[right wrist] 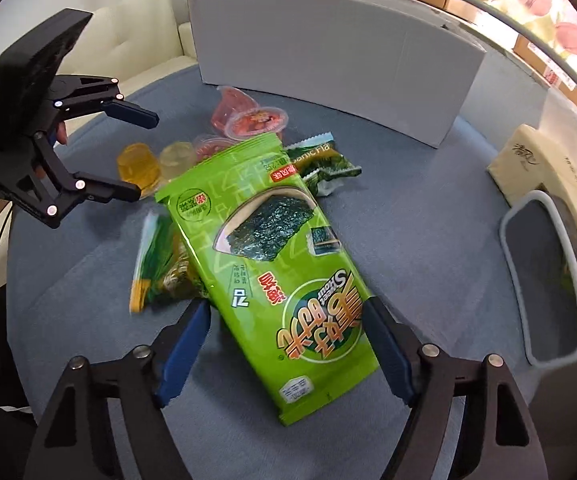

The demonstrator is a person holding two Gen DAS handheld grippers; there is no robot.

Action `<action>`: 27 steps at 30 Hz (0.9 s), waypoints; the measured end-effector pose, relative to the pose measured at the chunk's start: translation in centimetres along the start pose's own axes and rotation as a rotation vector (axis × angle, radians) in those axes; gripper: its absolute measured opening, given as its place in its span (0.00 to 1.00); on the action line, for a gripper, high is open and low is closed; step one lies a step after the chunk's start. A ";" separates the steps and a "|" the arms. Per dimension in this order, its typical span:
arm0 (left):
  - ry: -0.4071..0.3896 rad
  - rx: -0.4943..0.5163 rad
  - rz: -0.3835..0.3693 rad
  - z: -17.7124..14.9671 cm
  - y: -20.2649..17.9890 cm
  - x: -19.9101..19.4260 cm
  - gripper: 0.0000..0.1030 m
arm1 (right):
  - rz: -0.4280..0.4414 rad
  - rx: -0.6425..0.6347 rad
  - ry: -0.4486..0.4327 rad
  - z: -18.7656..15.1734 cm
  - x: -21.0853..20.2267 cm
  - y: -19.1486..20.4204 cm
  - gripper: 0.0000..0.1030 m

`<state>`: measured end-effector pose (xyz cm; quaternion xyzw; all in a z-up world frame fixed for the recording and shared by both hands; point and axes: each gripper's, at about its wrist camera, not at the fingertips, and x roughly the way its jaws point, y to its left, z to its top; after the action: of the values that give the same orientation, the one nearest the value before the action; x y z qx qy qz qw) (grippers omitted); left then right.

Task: Organize snacks
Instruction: 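Grasp a yellow jelly cup with the left tool while the right tool grasps a seaweed packet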

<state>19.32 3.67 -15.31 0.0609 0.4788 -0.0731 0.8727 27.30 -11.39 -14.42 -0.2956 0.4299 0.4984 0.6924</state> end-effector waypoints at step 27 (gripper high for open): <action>-0.019 -0.027 -0.070 0.4 1.0 0.3 0.35 | 0.007 0.067 -0.059 1.7 0.4 -1.9 0.72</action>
<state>19.98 4.61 -15.31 0.0315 0.4734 -0.0976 0.8748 29.66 -10.46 -14.05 -0.2559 0.4267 0.4947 0.7125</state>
